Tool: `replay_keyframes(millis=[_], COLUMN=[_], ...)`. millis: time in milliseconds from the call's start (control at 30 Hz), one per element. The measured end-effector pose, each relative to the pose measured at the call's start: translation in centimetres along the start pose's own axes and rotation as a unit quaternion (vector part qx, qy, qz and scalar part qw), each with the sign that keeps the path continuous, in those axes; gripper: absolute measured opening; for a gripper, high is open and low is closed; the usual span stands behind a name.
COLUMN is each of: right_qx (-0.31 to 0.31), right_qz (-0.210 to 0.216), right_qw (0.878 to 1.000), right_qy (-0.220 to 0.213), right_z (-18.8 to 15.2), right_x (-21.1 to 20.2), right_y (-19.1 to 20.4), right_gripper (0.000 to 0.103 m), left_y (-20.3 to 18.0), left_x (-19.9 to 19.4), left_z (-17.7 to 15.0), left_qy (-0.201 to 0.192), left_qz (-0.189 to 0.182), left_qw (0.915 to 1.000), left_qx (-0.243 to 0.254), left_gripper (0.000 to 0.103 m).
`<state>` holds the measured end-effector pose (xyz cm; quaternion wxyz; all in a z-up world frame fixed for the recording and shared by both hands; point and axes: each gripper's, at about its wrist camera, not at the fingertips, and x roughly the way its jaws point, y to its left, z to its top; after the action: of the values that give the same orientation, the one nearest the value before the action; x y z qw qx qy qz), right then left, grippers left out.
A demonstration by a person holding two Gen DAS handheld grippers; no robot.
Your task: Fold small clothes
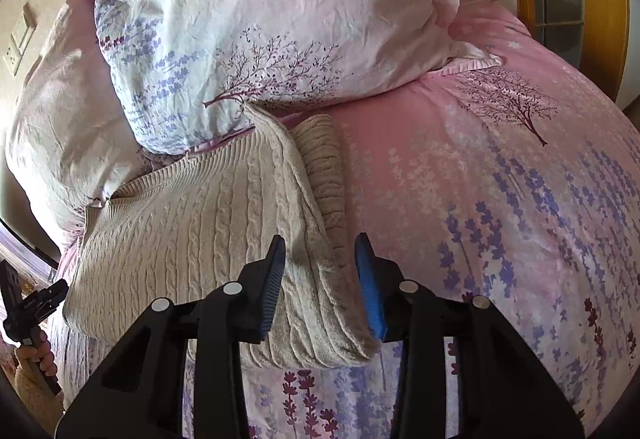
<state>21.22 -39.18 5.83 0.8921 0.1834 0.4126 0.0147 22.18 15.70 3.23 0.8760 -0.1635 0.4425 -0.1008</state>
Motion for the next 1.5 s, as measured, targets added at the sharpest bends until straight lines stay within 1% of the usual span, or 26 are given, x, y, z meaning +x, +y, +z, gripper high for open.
replay_keyframes(millis=[33,100,133,200,233,267,367,467,533,600,667,700,800,867,900,933,1000,1067,1100,1200,1300,1367,1400,1467,1500], right_qx=[-0.002,-0.006,-0.009,-0.011,-0.011,-0.01,-0.015,-0.005,0.006,0.013,0.024,0.029,0.028,0.027,0.034,0.031,0.018,0.027,0.032,0.04,0.036,0.037,0.039,0.024,0.015], right_qz=[0.001,-0.001,0.0,0.005,0.009,0.015,0.029,0.039,0.04,0.019,0.004,0.005,-0.007,-0.017,-0.012,-0.013,-0.027,-0.03,-0.029,-0.022,-0.02,-0.019,-0.027,-0.026,-0.017], right_qw=[1.0,1.0,1.0,1.0,1.0,1.0,0.999,0.999,0.999,1.0,1.0,1.0,1.0,0.999,0.999,0.999,0.999,0.999,0.999,0.999,0.999,0.999,0.999,0.999,0.999], right_qy=[0.009,0.013,0.011,0.01,0.005,0.001,-0.023,-0.037,-0.032,-0.015,0.006,0.006,0.009,0.013,0.015,0.009,-0.001,0.01,0.013,0.011,0.01,0.014,0.001,-0.03,-0.036], right_z=[-0.1,-0.4,-0.4,-0.3,-0.3,-0.3,-0.3,-0.5,-0.9,-1.6,-2.3,-2.4,-2.5,-2.8,-3.1,-3.3,-3.4,-3.3,-3.3,-3.0,-2.7,-2.2,-2.0,-1.4,-1.0], right_x=[0.2,0.3,0.2,0.1,-0.2,-0.4,-1.8,-2.9,-2.9,-1.8,-0.5,-0.2,-0.5,-0.9,-1.2,-1.7,-1.8,-1.0,-0.7,-0.8,-1.0,-1.2,-1.7,-2.6,-2.7], right_y=[0.1,0.3,0.4,0.5,0.6,0.6,1.0,0.8,0.3,-0.5,-1.4,-1.5,-1.2,-1.0,-0.8,-0.5,-0.3,-0.7,-0.9,-1.2,-1.2,-1.1,-1.0,-0.1,0.6], right_gripper=[0.029,0.026,0.02,0.014,0.013,0.012,0.011,0.011,0.01,0.01,0.01,0.01,0.01,0.01,0.01,0.01,0.01,0.01,0.01,0.011,0.011,0.018,0.024,0.026,0.027], left_y=[-0.2,-0.7,-0.9,-1.2,-1.2,-1.2,-0.6,0.1,0.5,0.8,1.2,1.3,1.0,0.9,0.8,0.6,0.3,0.6,0.9,1.3,1.5,1.9,2.0,1.6,0.8], left_x=[0.2,0.5,0.5,0.7,0.9,1.1,0.6,-0.7,-1.6,-1.6,-0.7,-0.2,0.2,-0.3,-0.7,-0.9,-0.7,0.3,0.6,0.2,-0.9,-2.3,-3.2,-4.7,-5.3], left_z=[-0.1,-0.4,-0.5,-0.7,-0.7,-0.6,-0.5,-0.2,-0.1,-0.2,-0.6,-0.8,-1.0,-0.8,-0.7,-0.5,-0.4,-0.7,-0.9,-1.2,-1.5,-1.5,-1.4,-1.2,-1.1], left_qy=[0.003,0.004,0.003,0.006,0.01,0.014,0.006,-0.005,-0.013,-0.012,0.001,0.006,0.002,-0.007,-0.013,-0.018,-0.016,0.002,0.005,-0.004,-0.017,-0.04,-0.056,-0.088,-0.101], left_qz=[0.003,0.012,0.014,0.013,0.01,0.003,-0.011,-0.031,-0.035,-0.028,-0.021,-0.015,-0.005,-0.011,-0.016,-0.016,-0.005,0.001,-0.003,-0.015,-0.021,-0.014,-0.006,0.006,0.007], left_qw=[1.0,0.9998,0.9997,0.9996,0.9996,0.9997,0.9999,0.9995,0.9993,0.9995,0.9997,0.9998,0.9997,0.9997,0.9995,0.9993,0.9989,0.9992,0.9994,0.9996,0.9994,0.999,0.9984,0.996,0.9945], left_qx=[0.004,0.015,0.02,0.026,0.024,0.019,0.006,0.0,0.005,0.011,0.009,0.011,0.024,0.022,0.022,0.028,0.044,0.041,0.034,0.026,0.021,0.011,0.007,0.013,0.026], left_gripper=[0.054,0.053,0.051,0.036,0.017,0.011,0.008,0.007,0.007,0.007,0.007,0.007,0.007,0.007,0.007,0.007,0.007,0.007,0.007,0.007,0.01,0.015,0.018,0.027,0.029])
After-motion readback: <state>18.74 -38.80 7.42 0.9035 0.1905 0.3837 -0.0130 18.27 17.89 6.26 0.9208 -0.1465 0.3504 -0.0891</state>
